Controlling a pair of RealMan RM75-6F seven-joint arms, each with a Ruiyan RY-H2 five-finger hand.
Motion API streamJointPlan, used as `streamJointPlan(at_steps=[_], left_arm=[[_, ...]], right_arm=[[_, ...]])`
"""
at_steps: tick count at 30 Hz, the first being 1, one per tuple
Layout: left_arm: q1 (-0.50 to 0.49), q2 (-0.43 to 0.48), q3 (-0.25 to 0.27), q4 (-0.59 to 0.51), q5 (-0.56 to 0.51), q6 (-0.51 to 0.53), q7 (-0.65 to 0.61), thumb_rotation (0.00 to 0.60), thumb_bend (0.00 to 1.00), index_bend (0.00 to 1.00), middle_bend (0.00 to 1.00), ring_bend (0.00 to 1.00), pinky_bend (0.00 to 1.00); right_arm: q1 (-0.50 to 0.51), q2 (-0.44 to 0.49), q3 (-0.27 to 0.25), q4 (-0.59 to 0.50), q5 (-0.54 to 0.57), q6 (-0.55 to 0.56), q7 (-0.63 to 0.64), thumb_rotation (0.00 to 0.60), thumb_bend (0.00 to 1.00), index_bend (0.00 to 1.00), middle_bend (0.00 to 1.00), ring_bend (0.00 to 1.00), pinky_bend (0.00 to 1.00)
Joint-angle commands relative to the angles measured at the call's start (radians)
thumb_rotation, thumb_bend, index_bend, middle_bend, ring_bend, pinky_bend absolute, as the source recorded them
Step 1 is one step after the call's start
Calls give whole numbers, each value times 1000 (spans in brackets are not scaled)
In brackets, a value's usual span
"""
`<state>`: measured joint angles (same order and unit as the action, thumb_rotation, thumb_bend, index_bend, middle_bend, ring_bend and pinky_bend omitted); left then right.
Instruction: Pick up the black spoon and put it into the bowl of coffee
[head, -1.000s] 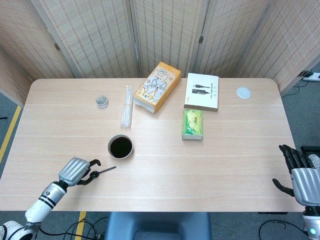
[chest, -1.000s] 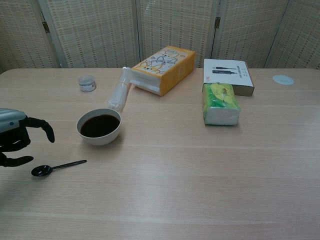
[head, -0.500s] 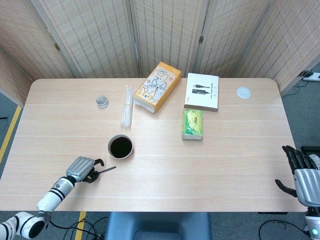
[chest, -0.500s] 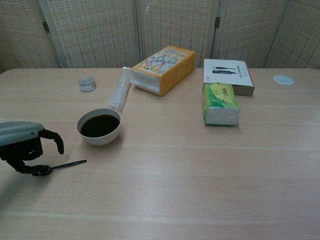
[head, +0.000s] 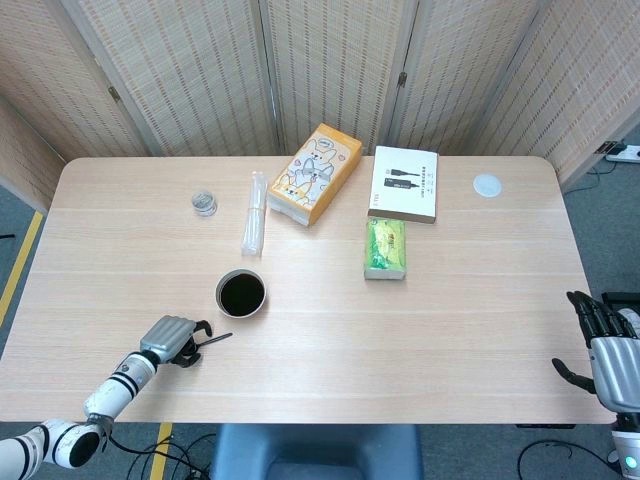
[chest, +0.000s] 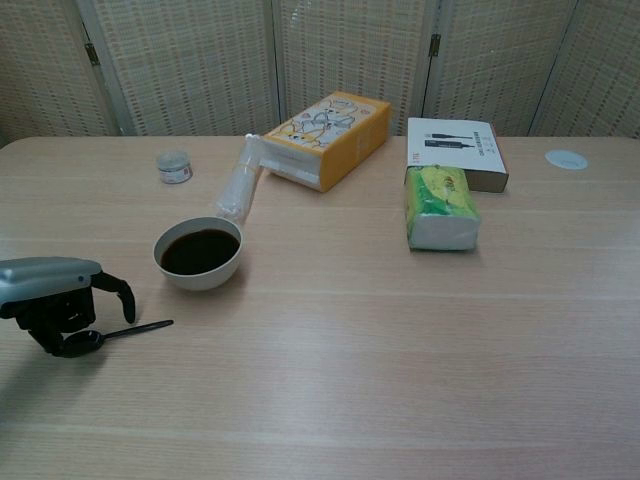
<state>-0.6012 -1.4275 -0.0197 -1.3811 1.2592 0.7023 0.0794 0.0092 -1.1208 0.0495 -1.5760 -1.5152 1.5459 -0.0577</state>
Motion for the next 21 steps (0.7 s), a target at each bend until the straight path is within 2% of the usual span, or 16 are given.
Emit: streamJointPlan(at_steps=[1, 21], left_arm=[[-2, -2, 3, -2, -5, 0, 3, 600, 429, 359, 936, 914, 981], [7, 42, 54, -85, 14, 26, 21, 600, 429, 358, 936, 914, 980]], right_arm=[[-1, -2, 1, 3, 3, 0, 2, 600, 80, 78, 107, 162, 220], [-6, -15, 1, 26, 14, -8, 15, 600, 90, 78, 107, 163, 220]])
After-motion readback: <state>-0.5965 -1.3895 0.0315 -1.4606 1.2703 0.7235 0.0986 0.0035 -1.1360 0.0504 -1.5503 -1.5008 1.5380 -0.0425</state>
